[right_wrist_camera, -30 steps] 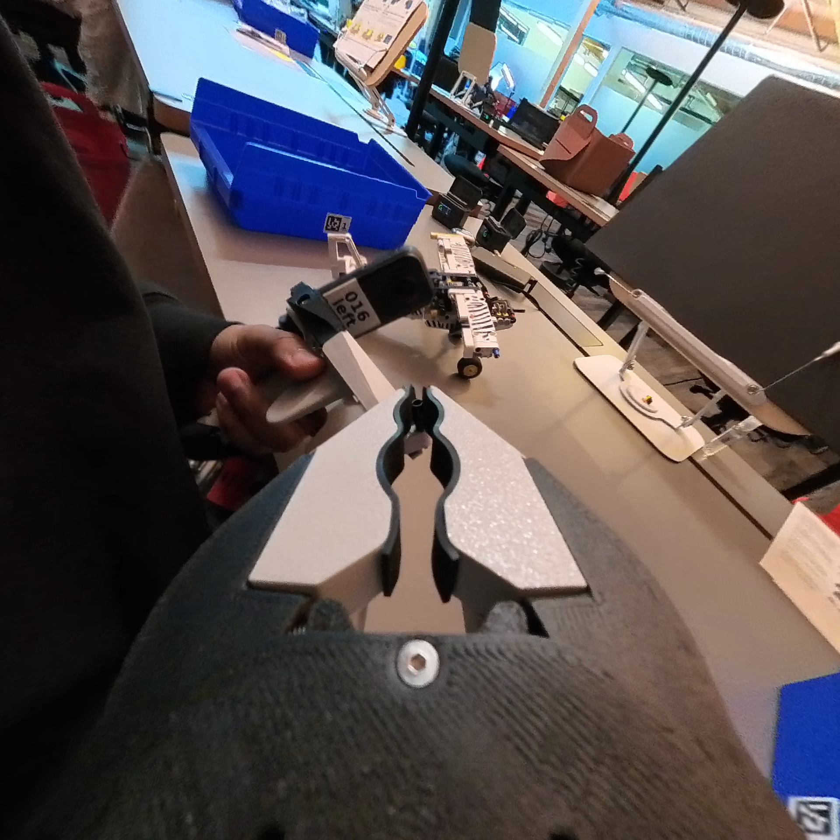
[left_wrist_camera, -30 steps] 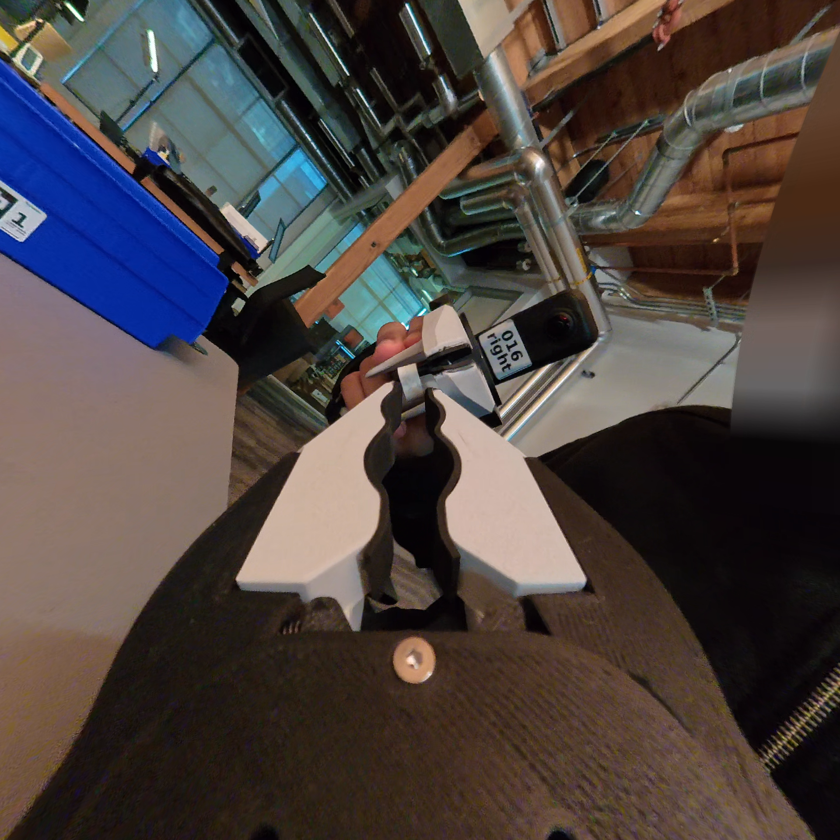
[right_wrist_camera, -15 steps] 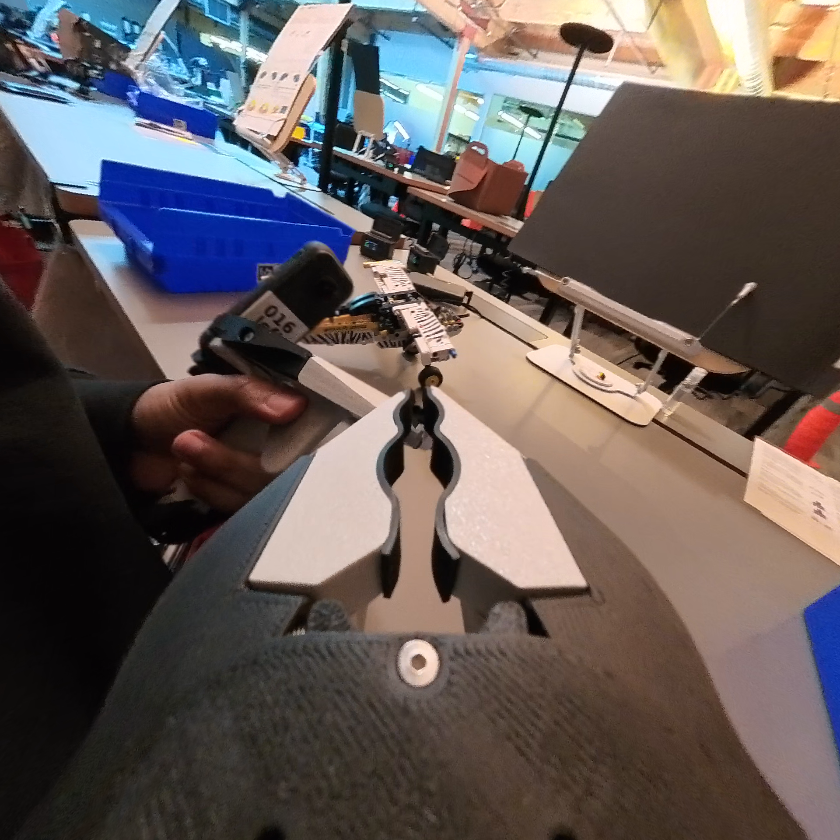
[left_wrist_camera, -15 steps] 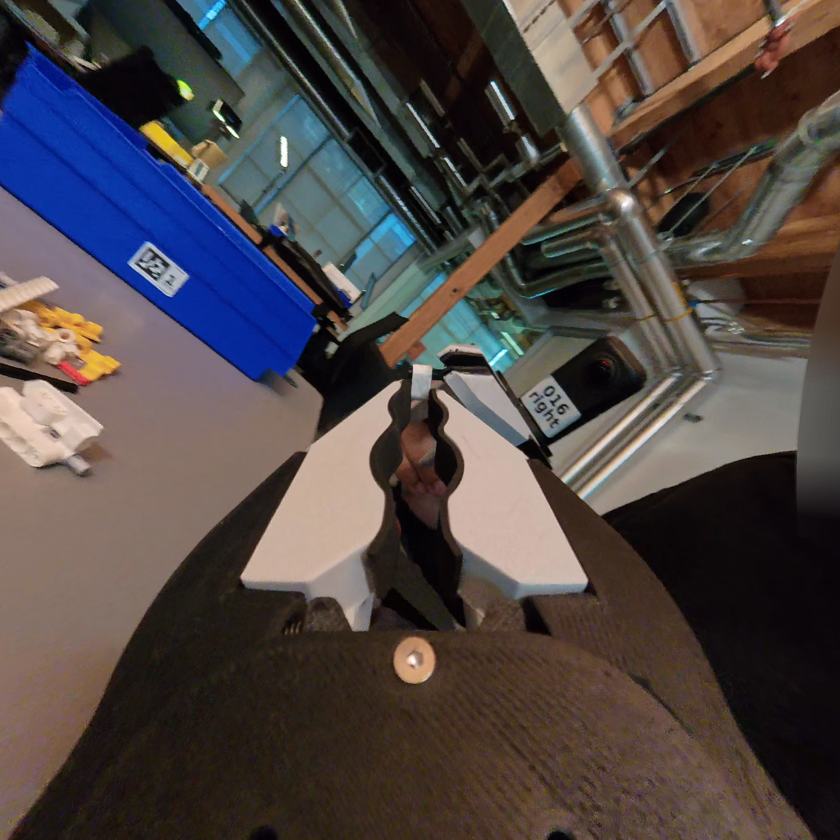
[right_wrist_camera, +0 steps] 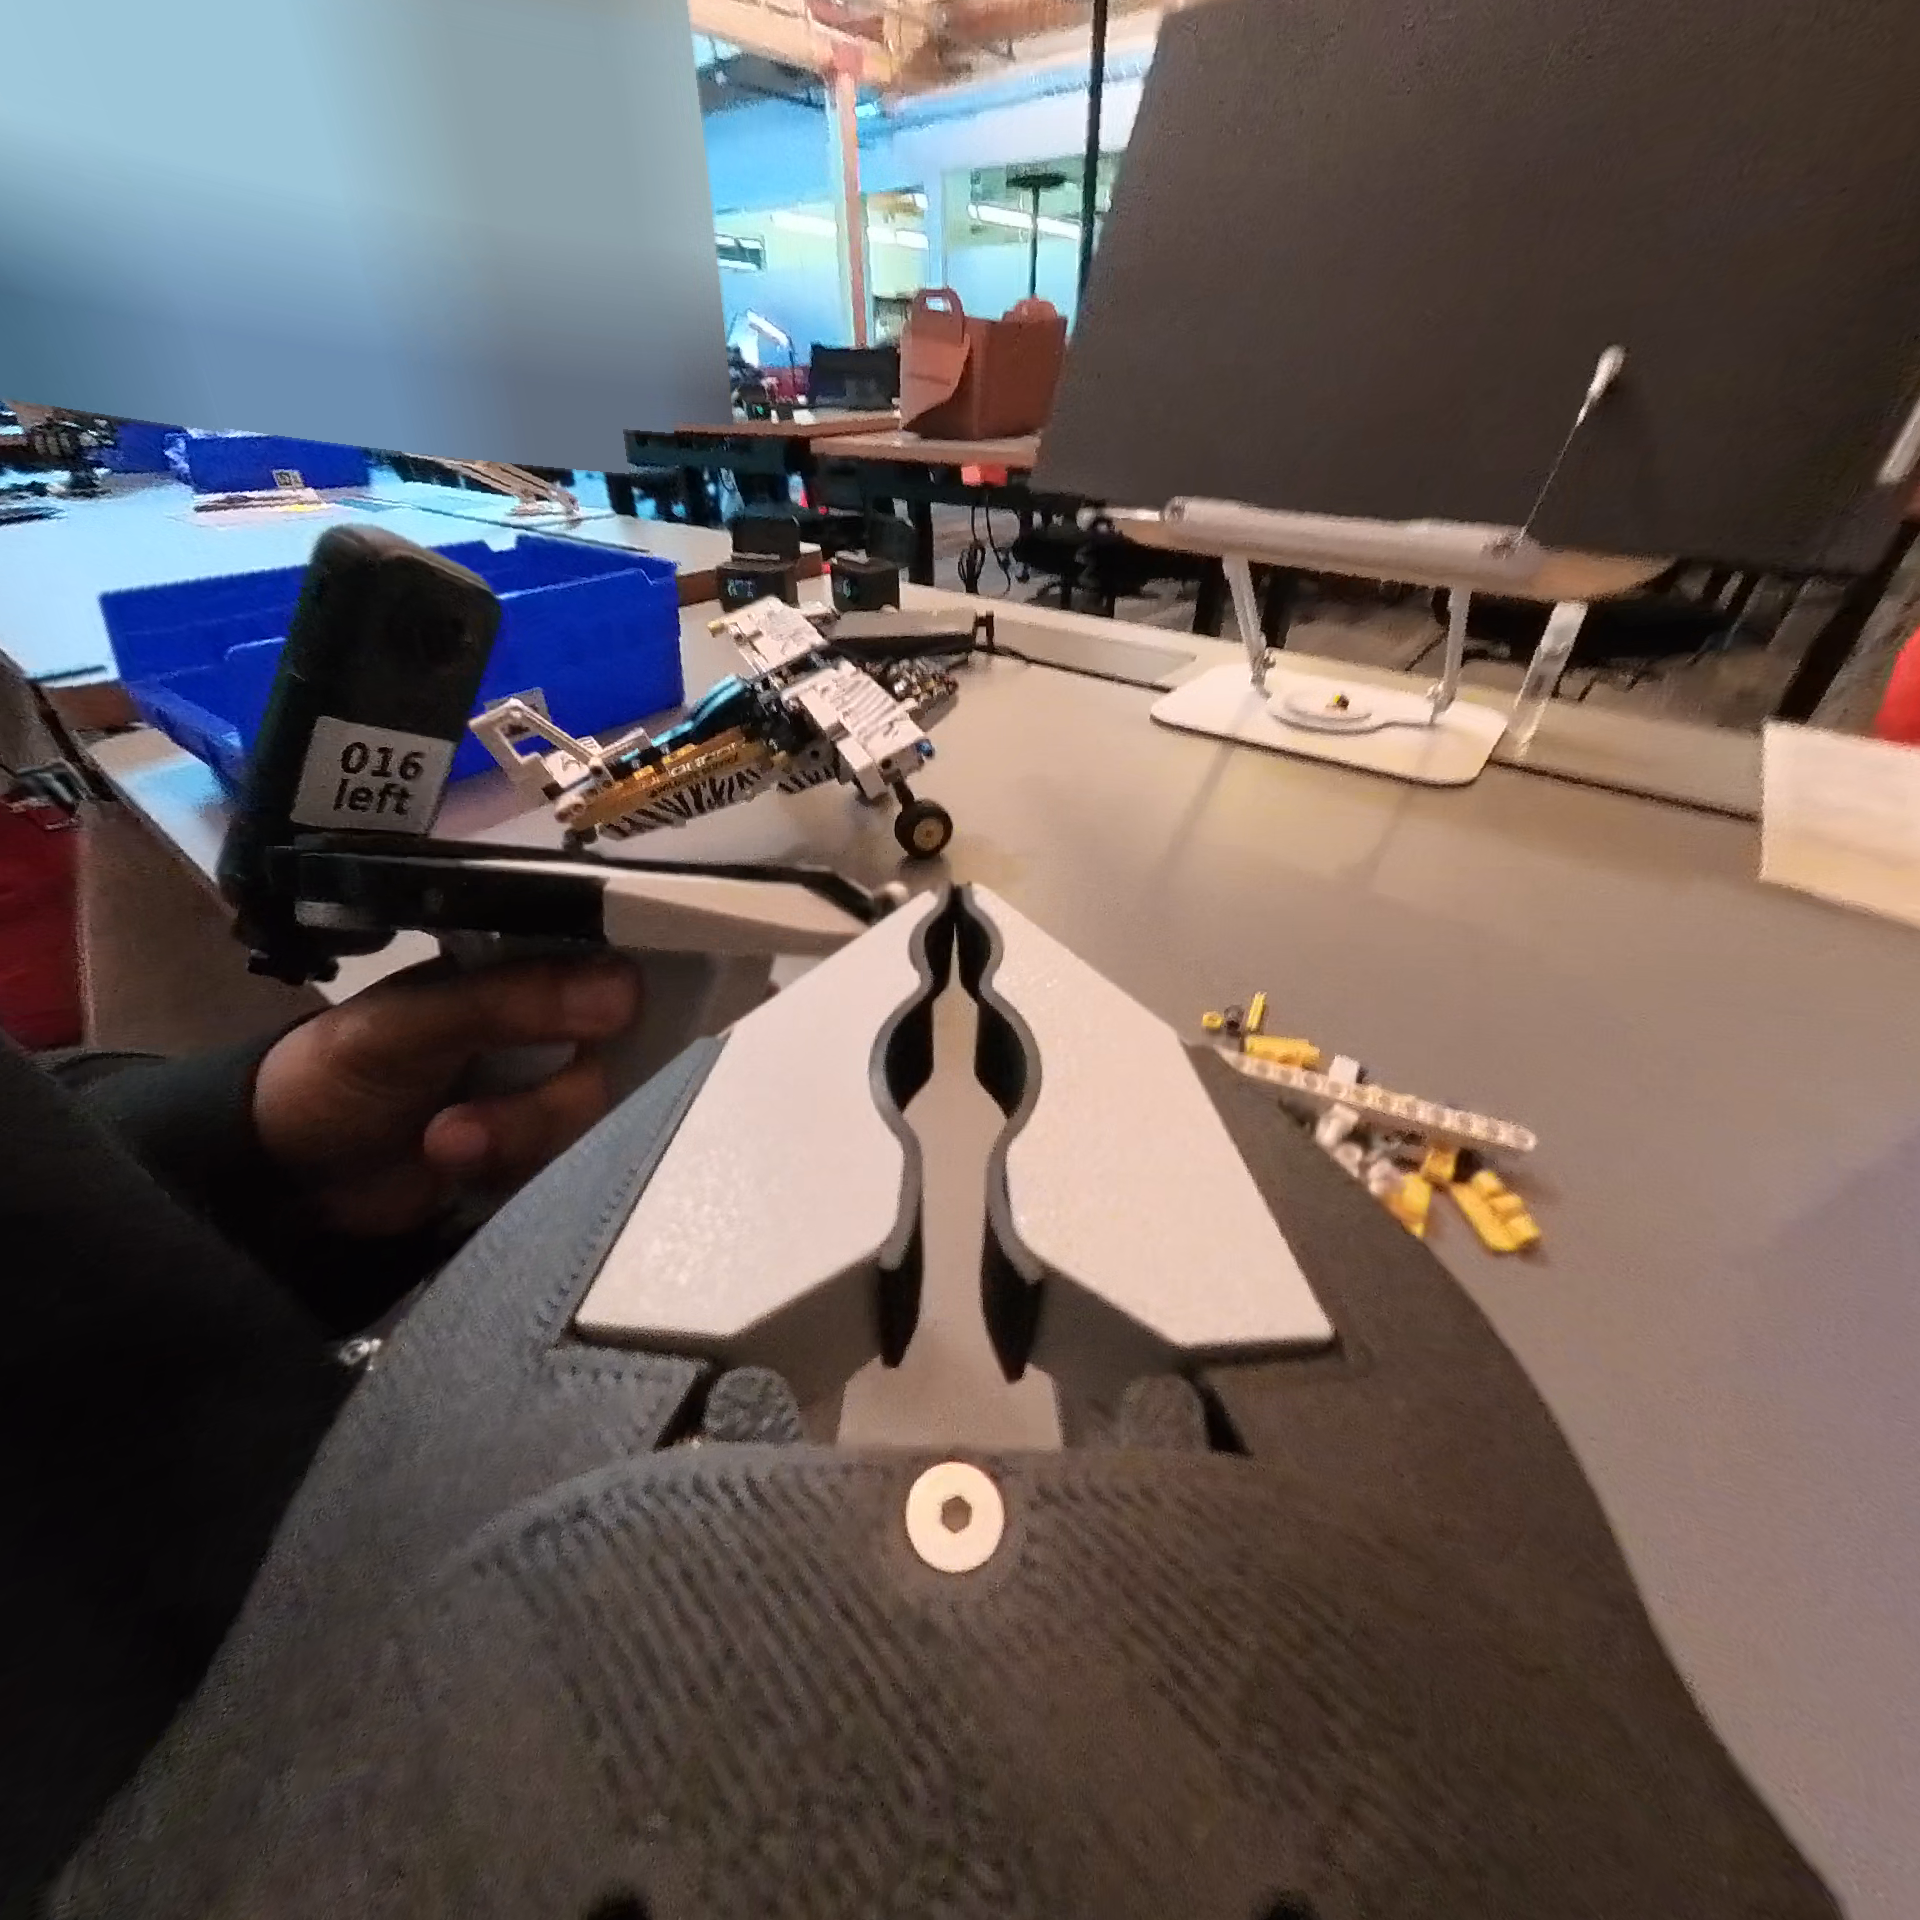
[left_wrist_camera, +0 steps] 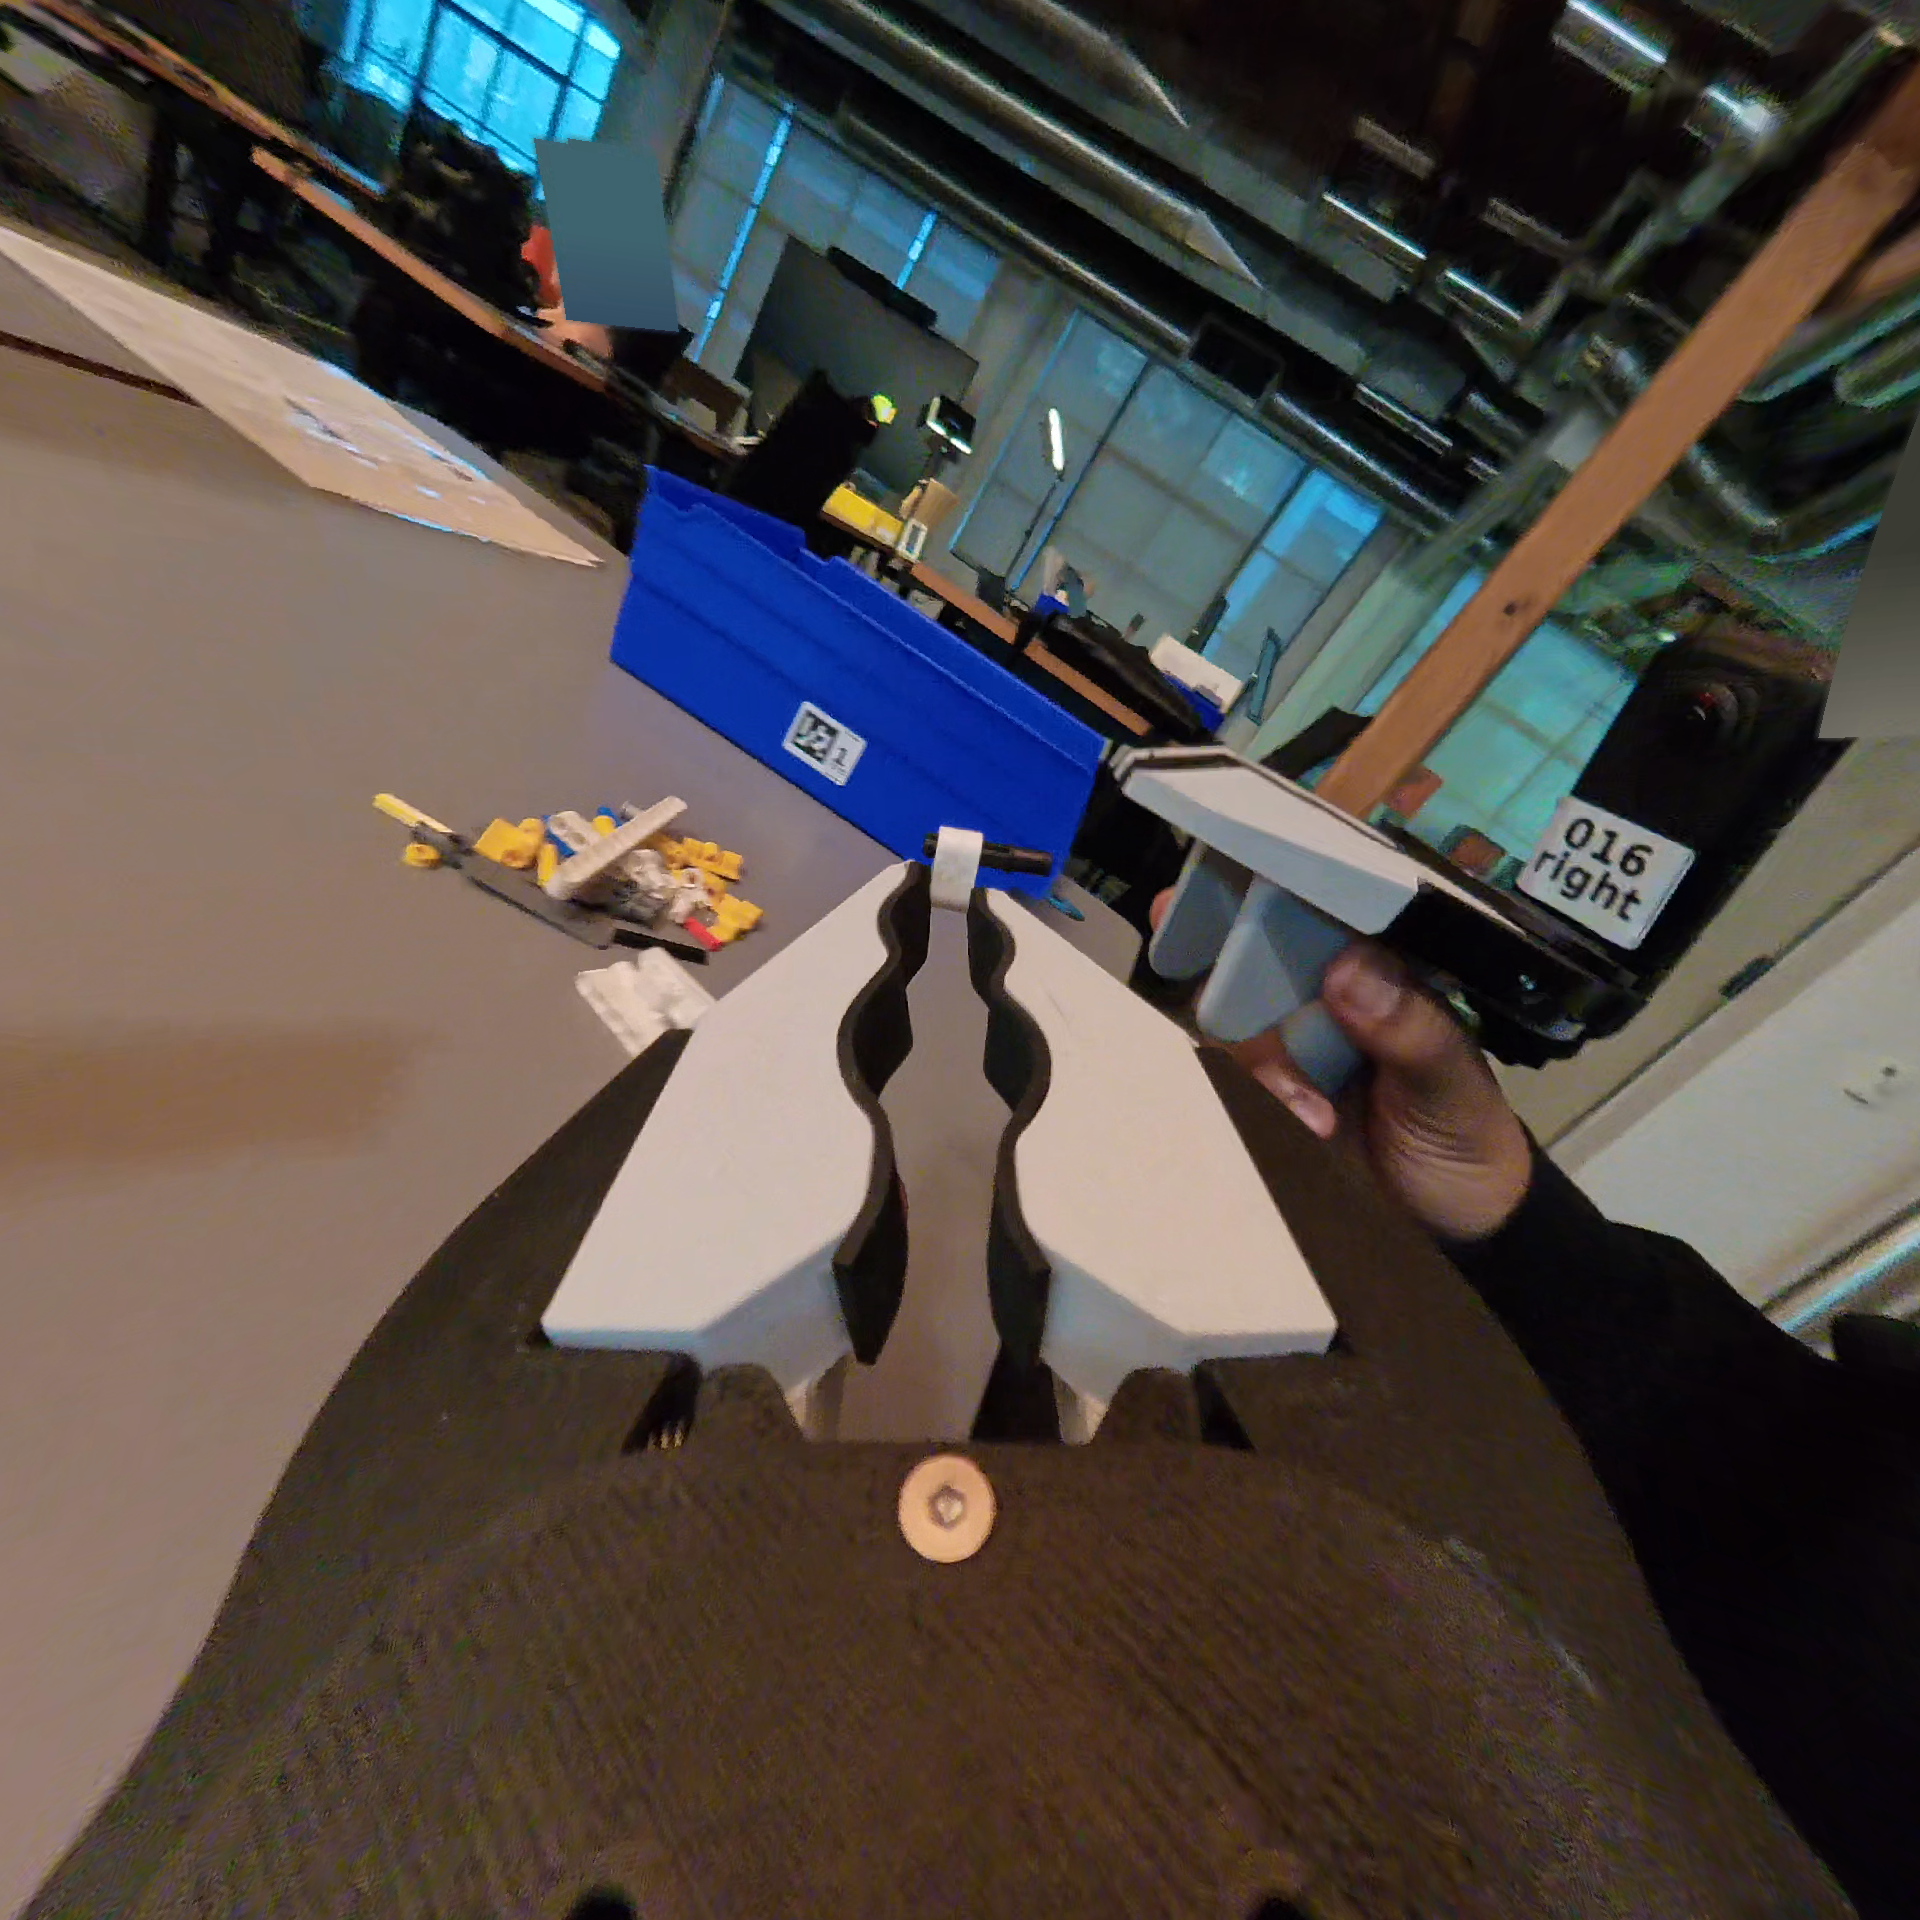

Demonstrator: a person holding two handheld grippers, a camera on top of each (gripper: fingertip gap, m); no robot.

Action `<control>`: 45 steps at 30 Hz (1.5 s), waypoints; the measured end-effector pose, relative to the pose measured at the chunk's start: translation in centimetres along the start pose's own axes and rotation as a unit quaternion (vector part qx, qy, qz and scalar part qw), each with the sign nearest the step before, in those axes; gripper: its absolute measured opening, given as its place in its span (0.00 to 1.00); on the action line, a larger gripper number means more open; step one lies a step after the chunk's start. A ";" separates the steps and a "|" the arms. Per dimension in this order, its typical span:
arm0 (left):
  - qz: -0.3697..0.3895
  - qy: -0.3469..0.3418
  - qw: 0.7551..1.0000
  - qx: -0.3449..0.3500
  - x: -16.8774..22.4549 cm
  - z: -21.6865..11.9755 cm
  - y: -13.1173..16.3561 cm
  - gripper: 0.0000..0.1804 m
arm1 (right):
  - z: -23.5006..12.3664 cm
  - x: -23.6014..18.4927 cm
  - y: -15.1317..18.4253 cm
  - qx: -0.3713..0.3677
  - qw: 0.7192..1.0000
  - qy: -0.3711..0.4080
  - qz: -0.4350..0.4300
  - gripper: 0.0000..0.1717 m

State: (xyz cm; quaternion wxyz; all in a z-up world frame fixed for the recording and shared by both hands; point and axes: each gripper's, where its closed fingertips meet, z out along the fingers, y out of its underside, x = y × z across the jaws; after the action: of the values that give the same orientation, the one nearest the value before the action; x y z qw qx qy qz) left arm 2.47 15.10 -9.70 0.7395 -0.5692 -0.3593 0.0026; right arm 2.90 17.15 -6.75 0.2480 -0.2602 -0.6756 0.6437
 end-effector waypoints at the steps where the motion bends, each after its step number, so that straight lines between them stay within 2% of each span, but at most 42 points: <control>1: 0.009 -0.011 1.000 0.003 -0.5 -0.1 -0.2 0.02 | 0.3 -0.1 0.6 -0.011 1.000 -0.001 0.012 0.00; 4: 0.086 -0.041 0.995 -0.002 -0.9 -0.4 -0.5 0.02 | 1.2 -1.0 1.9 -0.049 0.996 -0.028 0.069 0.10; 6: 0.130 -0.047 0.990 -0.011 -0.4 -0.3 -0.3 0.02 | 1.6 -1.6 2.0 -0.057 0.992 -0.043 0.100 0.13; 10: 0.200 -0.055 0.978 -0.022 0.4 -0.1 0.1 0.02 | 1.9 -1.9 2.1 -0.068 0.987 -0.058 0.135 0.12; 12: 0.232 -0.064 0.970 -0.027 0.6 -0.1 0.2 0.02 | 1.7 -2.1 2.1 -0.073 0.984 -0.067 0.149 0.02; 13: 0.248 -0.070 0.966 -0.023 0.6 -0.2 0.1 0.02 | 1.7 -2.1 2.1 -0.078 0.983 -0.070 0.153 0.02; 15: 0.260 -0.073 0.963 -0.019 0.7 -0.2 0.0 0.02 | 1.7 -2.3 2.1 -0.087 0.984 -0.064 0.142 0.01; 19: 0.214 -0.064 0.975 -0.003 0.5 -0.6 -0.6 0.01 | 2.1 -2.6 1.8 -0.106 0.989 -0.034 0.098 0.01; 21: 0.229 -0.074 0.971 0.011 0.6 -0.7 -1.0 0.01 | 2.2 -2.8 1.4 -0.098 0.986 -0.039 0.129 0.01; 23: 0.251 -0.091 0.963 0.029 0.8 -1.0 -1.5 0.01 | 2.3 -3.2 0.9 -0.065 0.963 -0.081 0.250 0.01; 25: 0.264 -0.101 0.958 0.046 1.4 -1.2 -2.2 0.01 | 2.1 -3.3 0.3 -0.013 0.892 -0.155 0.424 0.01; 26: 0.265 -0.105 0.958 0.041 1.3 -1.1 -2.1 0.01 | 2.1 -3.2 0.6 0.000 0.869 -0.166 0.467 0.01; 27: 0.257 -0.106 0.960 0.034 0.9 -1.0 -1.8 0.00 | 2.2 -3.1 1.1 -0.002 0.868 -0.159 0.469 0.01; 30: 0.213 -0.097 0.972 0.031 0.3 -0.9 -1.3 0.00 | 2.4 -3.1 1.7 -0.037 0.918 -0.117 0.377 0.01; 32: 0.212 -0.094 0.972 0.035 0.4 -0.9 -1.5 0.00 | 2.5 -3.2 1.5 -0.062 0.943 -0.097 0.313 0.01; 35: 0.217 -0.075 0.973 0.037 0.7 -0.9 -1.6 0.00 | 2.2 -3.2 1.3 -0.064 0.945 -0.107 0.304 0.01; 37: 0.230 -0.037 0.973 0.001 0.8 -0.6 -0.9 0.01 | 1.9 -2.9 1.6 -0.057 0.947 -0.115 0.296 0.01; 39: 0.183 0.005 0.983 -0.008 1.0 -0.6 -0.6 0.02 | 1.7 -3.0 1.6 -0.049 0.946 -0.129 0.292 0.00; 41: 0.099 0.039 0.994 0.004 1.0 -0.7 -1.0 0.04 | 1.5 -2.9 1.0 -0.036 0.947 -0.142 0.285 0.01; 43: 0.021 0.078 0.997 0.021 1.0 -1.1 -1.7 0.12 | 1.2 -2.2 1.2 -0.048 0.958 -0.122 0.254 0.01; 45: -0.045 0.104 0.993 0.015 1.1 -1.1 -1.9 0.18 | 0.9 -1.2 1.9 -0.073 0.977 -0.077 0.183 0.01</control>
State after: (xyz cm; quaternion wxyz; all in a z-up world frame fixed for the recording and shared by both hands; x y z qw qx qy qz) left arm 3.12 13.92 -7.64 0.7807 -0.5387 -0.3051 -0.0846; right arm 3.28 15.72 -8.65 0.0534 -0.3463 -0.6786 0.6456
